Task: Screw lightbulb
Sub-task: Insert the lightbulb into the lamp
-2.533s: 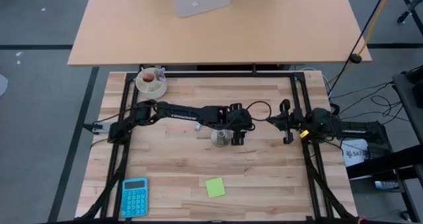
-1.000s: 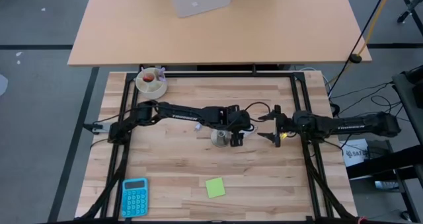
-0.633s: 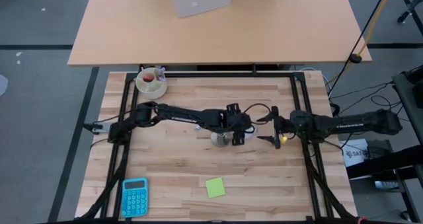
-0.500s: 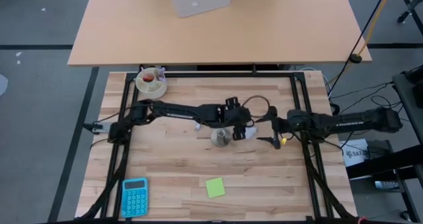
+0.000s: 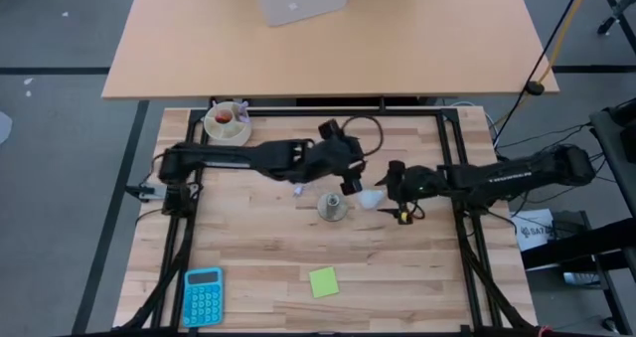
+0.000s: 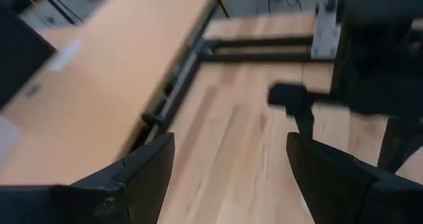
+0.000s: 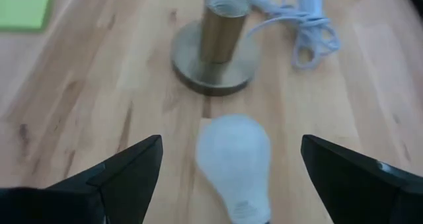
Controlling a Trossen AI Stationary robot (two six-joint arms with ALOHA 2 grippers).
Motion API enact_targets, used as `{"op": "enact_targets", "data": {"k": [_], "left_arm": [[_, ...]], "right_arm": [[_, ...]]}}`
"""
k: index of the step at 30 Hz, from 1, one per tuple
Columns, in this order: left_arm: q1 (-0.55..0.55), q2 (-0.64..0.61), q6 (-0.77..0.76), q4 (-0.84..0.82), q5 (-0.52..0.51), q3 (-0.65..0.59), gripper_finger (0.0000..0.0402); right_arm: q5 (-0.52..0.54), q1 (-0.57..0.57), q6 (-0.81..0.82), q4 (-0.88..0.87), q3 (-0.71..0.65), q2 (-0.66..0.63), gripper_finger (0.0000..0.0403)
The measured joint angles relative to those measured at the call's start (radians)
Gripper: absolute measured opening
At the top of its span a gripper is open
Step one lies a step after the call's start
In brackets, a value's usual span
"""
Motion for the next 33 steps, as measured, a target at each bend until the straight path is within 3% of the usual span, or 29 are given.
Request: {"op": "enact_targets", "data": {"k": [7, 22, 33], "left_arm": [[-0.072, -0.085, 0.032, -0.029, -0.203, 0.0, 0.0296], [-0.279, -0.152, -0.093, -0.282, -0.472, 0.0, 0.0296], [-0.436, -0.152, -0.411, -0.557, -0.692, 0.0, 0.0296]], "right_arm": [[0.125, 0.053, -0.042, -0.166, 0.147, 0.176, 0.0353], [0.239, 0.057, -0.057, -0.193, 0.289, 0.507, 0.0353], [0.256, 0.057, -0.048, -0.262, 0.381, 0.633, 0.0342]]}}
